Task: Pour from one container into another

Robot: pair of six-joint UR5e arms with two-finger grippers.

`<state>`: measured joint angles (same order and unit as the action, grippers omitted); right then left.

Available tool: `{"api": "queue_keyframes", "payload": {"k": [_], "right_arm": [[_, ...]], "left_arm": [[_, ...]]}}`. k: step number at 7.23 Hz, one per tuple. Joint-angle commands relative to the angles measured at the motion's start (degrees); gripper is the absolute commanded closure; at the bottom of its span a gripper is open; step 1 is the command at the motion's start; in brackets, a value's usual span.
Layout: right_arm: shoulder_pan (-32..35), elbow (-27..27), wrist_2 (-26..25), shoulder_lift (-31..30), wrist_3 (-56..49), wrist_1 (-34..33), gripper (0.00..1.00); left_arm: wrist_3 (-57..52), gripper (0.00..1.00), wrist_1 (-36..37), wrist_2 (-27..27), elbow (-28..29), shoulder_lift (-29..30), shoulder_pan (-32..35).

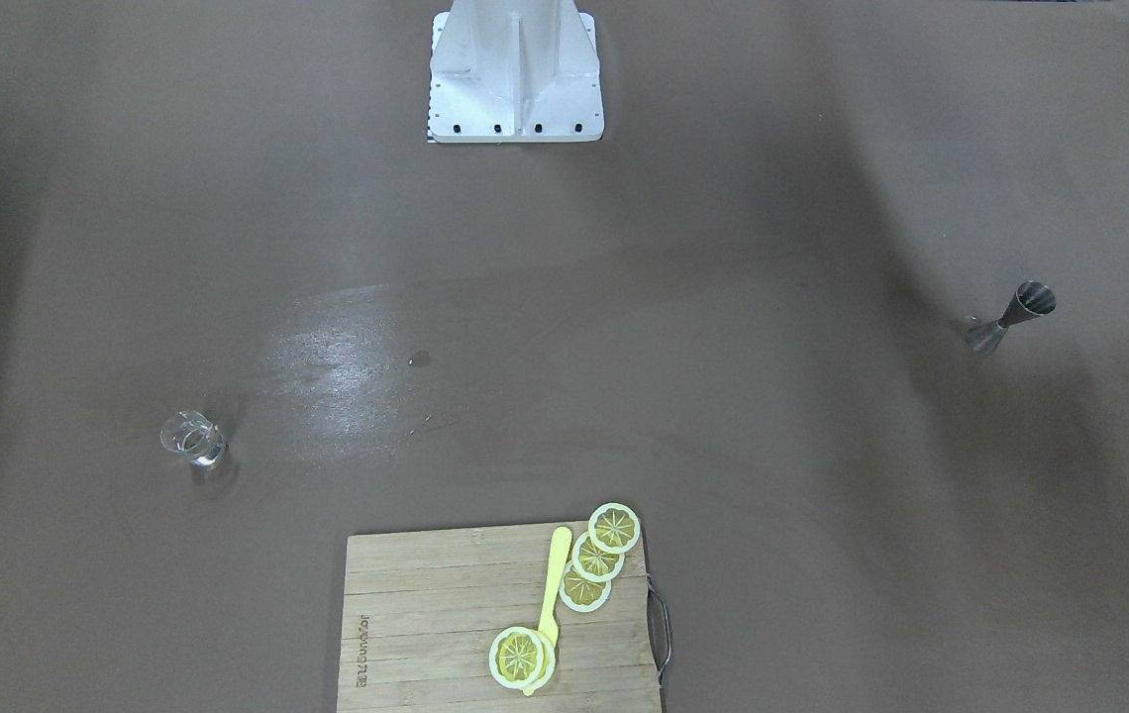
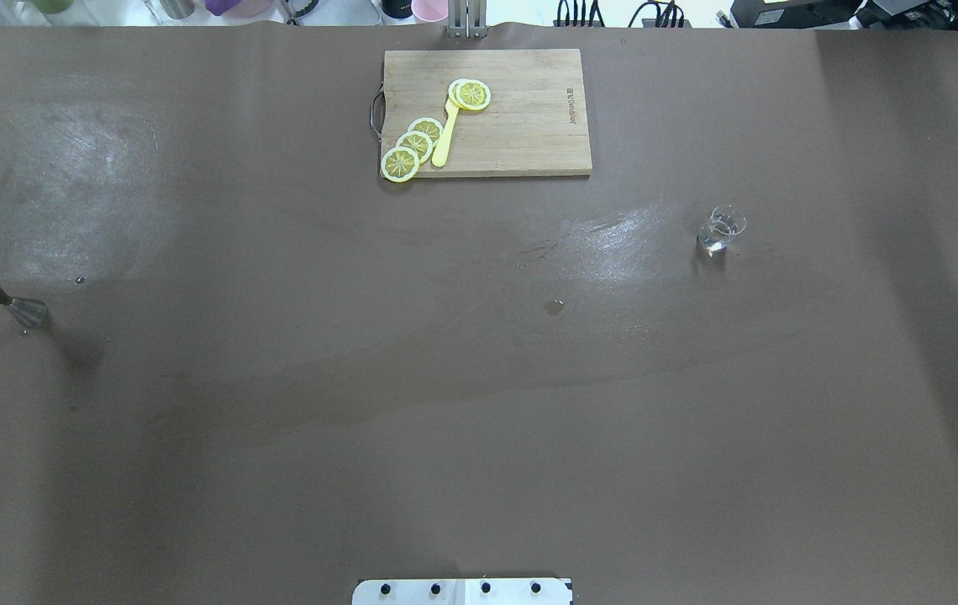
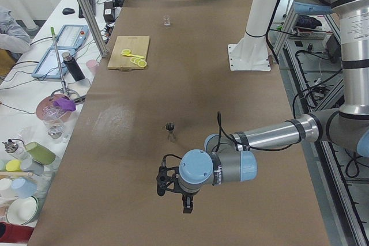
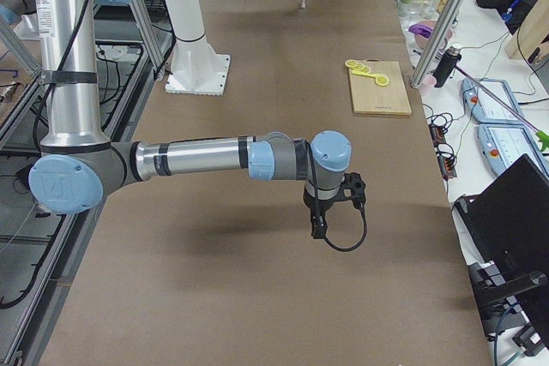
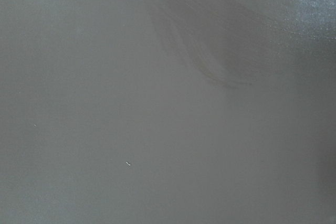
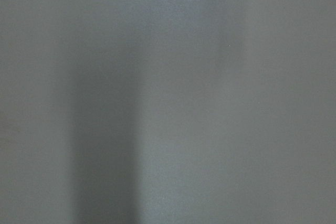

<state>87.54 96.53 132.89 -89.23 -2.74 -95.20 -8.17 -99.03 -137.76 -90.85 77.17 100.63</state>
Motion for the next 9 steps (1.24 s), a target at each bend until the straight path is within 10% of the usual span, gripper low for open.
{"api": "queue_keyframes", "payload": {"k": [1,9], "right_arm": [[0.00,-0.03,0.00,0.02,0.01,0.01,0.00],[0.00,-0.03,0.00,0.20,0.10,0.01,0.00]], "left_arm": [[0.00,0.01,0.16,0.03,-0.03,0.00,0.00],[0.00,0.01,0.07,0.21,0.85,0.00,-0.08]]}}
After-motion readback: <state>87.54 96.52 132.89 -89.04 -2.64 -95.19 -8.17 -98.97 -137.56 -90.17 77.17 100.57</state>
